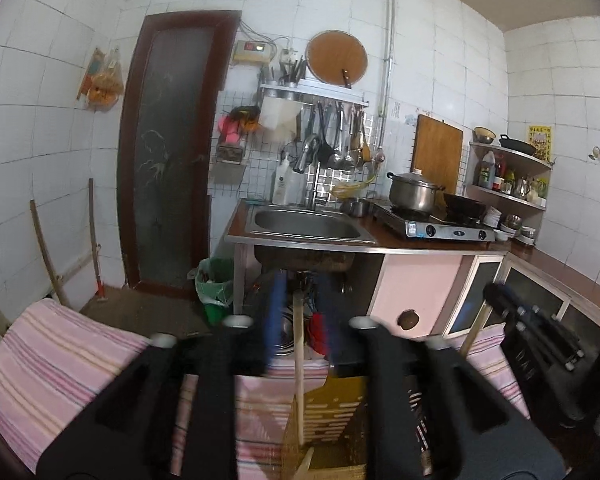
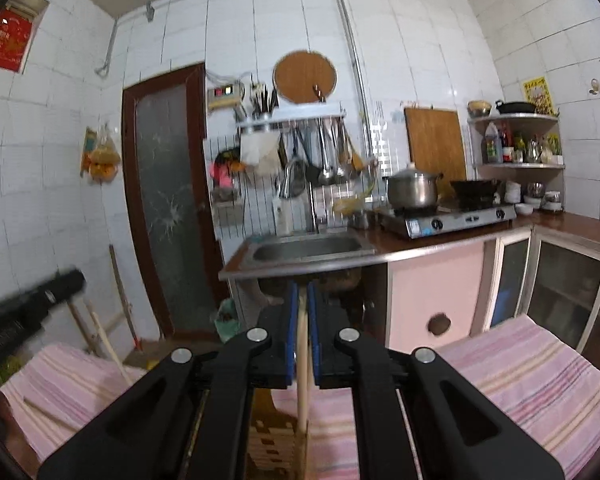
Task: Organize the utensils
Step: 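Lower both held chopsticks into the yellow holder, then open both tools and move them back toward the chopsticks on the cloth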
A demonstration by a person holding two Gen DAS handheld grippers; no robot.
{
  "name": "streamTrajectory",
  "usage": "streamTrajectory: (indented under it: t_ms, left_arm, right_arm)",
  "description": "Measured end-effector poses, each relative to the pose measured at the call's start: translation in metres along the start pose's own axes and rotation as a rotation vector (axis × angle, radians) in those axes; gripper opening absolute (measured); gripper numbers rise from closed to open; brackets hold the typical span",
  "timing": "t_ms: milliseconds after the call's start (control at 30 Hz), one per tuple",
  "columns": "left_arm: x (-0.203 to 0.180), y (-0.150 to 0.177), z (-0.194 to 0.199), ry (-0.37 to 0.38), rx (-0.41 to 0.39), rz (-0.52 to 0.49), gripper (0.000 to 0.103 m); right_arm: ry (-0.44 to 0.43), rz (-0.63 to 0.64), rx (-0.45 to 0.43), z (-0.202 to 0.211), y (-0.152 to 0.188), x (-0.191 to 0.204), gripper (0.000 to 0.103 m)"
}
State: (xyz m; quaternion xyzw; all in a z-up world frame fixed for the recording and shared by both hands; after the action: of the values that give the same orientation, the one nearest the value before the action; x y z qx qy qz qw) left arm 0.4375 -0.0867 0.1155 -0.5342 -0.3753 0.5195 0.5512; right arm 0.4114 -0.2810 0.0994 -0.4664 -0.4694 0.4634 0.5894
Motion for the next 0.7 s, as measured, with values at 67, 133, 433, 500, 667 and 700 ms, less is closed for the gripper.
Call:
streamTrajectory:
  t_ms: [67,133,433,500,667,700]
  left_arm:
    - [0.007,-0.01,0.02,-0.03,-0.048,0.007,0.076]
    - [0.012,-0.023,0.048,-0.063,-0.098,-0.016,0.091]
    - [0.021,-0.031,0.129,-0.08,-0.052,-0.059,0.098]
    - [0.026,-0.022,0.14,-0.079,-0.018,-0.058,0.098]
    - [0.045,0.01,0.164,-0.102,0.032,-0.064,0.098]
    - [0.048,0.019,0.168,-0.108,0.045,-0.073,0.098]
  right_arm:
    - [0.016,0.016,0.022,0.008,-0.003,-0.005,0.018]
    - [0.042,0.004,0.033,0.024,-0.013,-0.016,0.07]
    - [0.134,0.01,0.096,0.106,-0.02,-0.046,0.081]
    - [0.142,0.026,0.108,0.121,-0.015,-0.047,0.083]
    - [0.158,0.087,0.133,0.158,0.011,-0.042,0.086]
    - [0.159,0.093,0.142,0.163,0.017,-0.041,0.086]
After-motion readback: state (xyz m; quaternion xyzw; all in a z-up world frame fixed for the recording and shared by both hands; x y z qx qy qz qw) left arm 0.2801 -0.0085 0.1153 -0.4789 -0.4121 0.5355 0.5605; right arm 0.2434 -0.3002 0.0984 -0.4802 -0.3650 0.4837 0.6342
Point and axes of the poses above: each gripper's, at about its wrist camera, not at the fingertips, and z roughly against the way its jaws point, x to its left, y to its underside, the point moved 8 cm from there along -z, roughly the way its jaws point, and after that the axes turned 6 degrees about -x, right-handed, at the moved point
